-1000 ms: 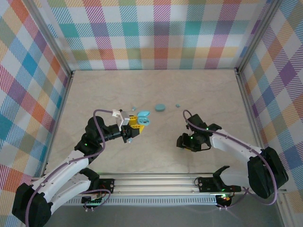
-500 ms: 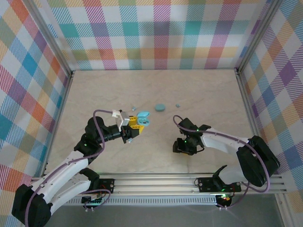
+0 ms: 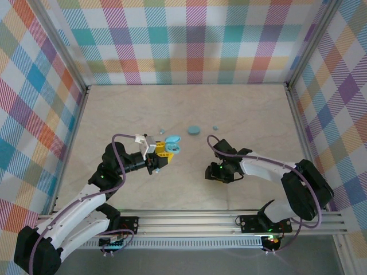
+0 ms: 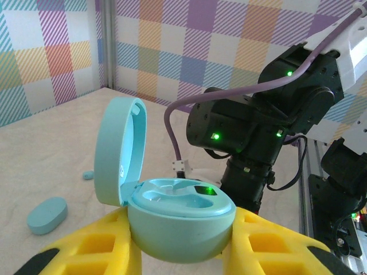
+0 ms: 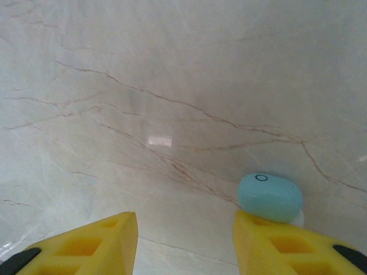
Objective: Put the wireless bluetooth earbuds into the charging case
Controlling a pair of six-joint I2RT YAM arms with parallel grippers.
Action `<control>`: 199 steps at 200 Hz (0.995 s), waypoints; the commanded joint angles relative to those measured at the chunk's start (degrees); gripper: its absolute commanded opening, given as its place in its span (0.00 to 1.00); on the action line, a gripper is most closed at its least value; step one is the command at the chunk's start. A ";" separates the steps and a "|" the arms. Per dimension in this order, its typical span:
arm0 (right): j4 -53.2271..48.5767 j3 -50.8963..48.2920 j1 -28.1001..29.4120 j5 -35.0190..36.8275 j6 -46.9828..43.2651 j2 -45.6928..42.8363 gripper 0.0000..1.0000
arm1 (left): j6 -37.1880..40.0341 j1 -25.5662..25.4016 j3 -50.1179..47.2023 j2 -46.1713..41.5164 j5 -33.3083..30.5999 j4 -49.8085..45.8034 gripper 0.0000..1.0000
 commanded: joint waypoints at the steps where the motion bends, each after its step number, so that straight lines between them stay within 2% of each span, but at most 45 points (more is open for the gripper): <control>1: 2.19 2.46 0.00 -1.75 2.14 1.08 0.48 | 1.15 -0.48 -0.41 -0.82 -0.23 0.28 0.13; 64: 0.27 5.10 -2.33 -5.07 0.49 -3.46 0.47 | 1.50 -0.48 -0.42 -1.35 -0.29 -0.42 0.13; 120: -5.55 2.29 -11.68 -5.79 -7.14 -7.03 0.45 | 1.59 -0.48 -0.42 -1.66 -0.19 -0.51 0.13; 158: -1.16 -1.79 -14.98 -8.87 -12.54 -5.91 0.42 | 1.59 -0.48 -0.13 -1.35 -0.02 -0.58 0.13; 199: 5.95 -4.64 -15.08 -12.97 -15.02 -1.82 0.49 | 1.68 -0.48 0.26 -1.22 0.15 -0.77 0.13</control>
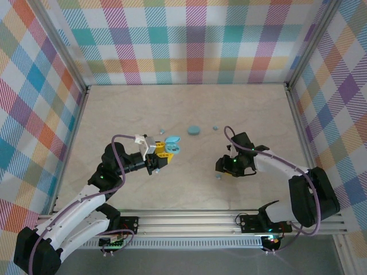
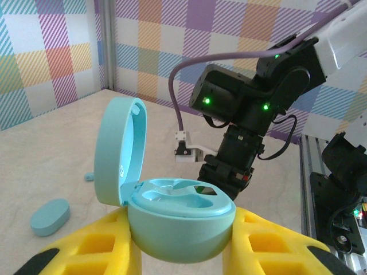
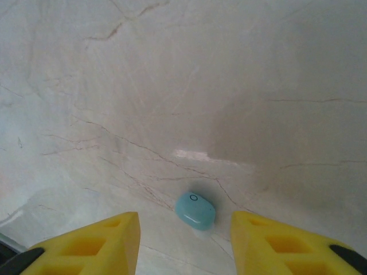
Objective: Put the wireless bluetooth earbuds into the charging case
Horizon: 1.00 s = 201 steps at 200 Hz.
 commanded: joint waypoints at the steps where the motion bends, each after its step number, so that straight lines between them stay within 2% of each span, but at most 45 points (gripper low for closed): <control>1: 5.50 -1.75 -0.21 -4.36 -3.44 2.36 0.49 | 0.63 -0.48 0.28 -0.65 0.15 -0.27 0.13; 47: 11.59 -3.85 -0.17 -7.89 -2.88 6.36 0.49 | 0.55 -0.48 0.40 -0.61 0.17 -0.49 0.13; 74: 13.21 -5.43 0.33 -9.21 -1.15 5.62 0.48 | 0.53 -0.47 0.20 -0.89 -0.02 -0.71 0.13; 201: 10.37 -3.72 6.82 -6.95 1.96 0.67 0.47 | 0.29 -0.48 0.11 -0.89 0.23 -0.71 0.13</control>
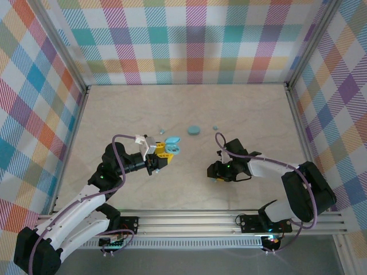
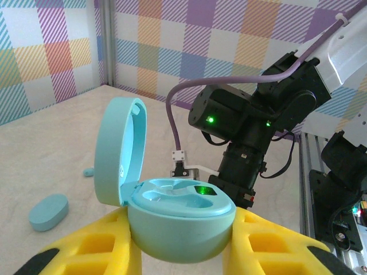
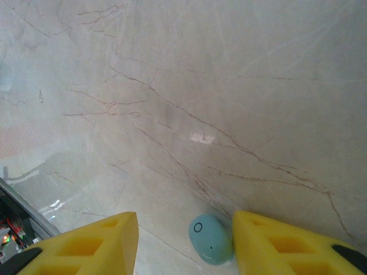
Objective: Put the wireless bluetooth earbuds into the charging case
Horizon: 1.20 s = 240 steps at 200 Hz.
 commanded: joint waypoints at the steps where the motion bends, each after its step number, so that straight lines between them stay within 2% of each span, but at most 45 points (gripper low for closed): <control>1: -0.55 0.71 1.01 -0.71 1.11 -1.63 0.47 | 0.29 -0.48 0.11 -0.89 0.20 0.16 0.13; 79: -2.42 -1.33 4.08 0.54 3.40 -5.01 0.47 | 0.18 -0.48 0.11 -1.16 0.33 -0.01 0.14; 117: -6.22 -0.38 4.18 2.99 1.23 -7.35 0.47 | 0.02 -0.48 0.18 -1.25 0.44 0.14 0.14; 149: -12.32 3.68 5.03 7.42 -3.19 -7.89 0.45 | -0.07 -0.48 0.37 -1.42 0.56 0.00 0.14; 178: -19.24 8.50 8.76 13.68 -9.27 -6.74 0.43 | -0.07 -0.48 0.37 -1.42 0.48 -0.10 0.14; 240: -29.83 17.34 17.69 24.49 -17.13 2.59 0.37 | -0.08 -0.43 0.79 -1.22 0.69 -0.10 0.14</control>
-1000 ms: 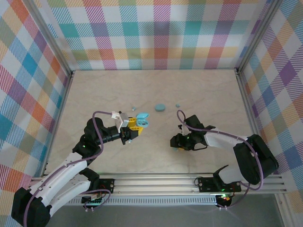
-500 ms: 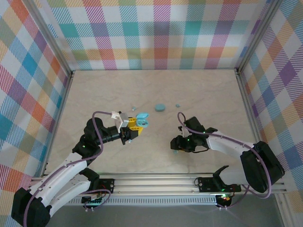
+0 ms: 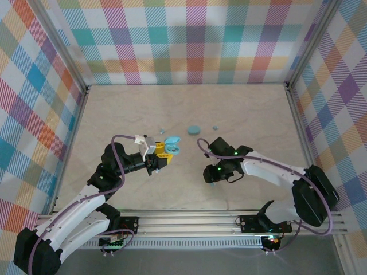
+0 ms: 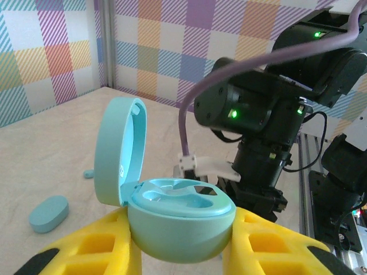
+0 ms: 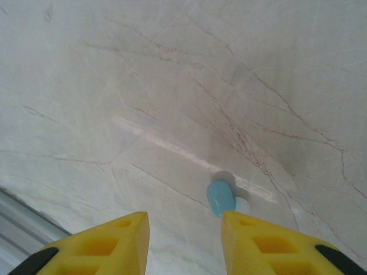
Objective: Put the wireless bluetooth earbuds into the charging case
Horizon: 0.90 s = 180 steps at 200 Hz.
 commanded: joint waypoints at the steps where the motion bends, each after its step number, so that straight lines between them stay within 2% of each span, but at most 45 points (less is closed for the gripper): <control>1: -7.26 3.27 2.78 6.38 -4.84 3.69 0.37 | -0.05 -0.41 0.80 -0.75 0.66 0.01 0.14; 96: -10.85 9.77 9.36 13.34 -6.02 13.83 0.34 | -0.05 -0.48 0.25 -1.69 0.18 -0.47 0.14; 180: -12.17 11.03 10.44 16.41 -5.47 16.96 0.32 | 0.04 -0.48 -0.24 -2.37 -0.21 -0.85 0.14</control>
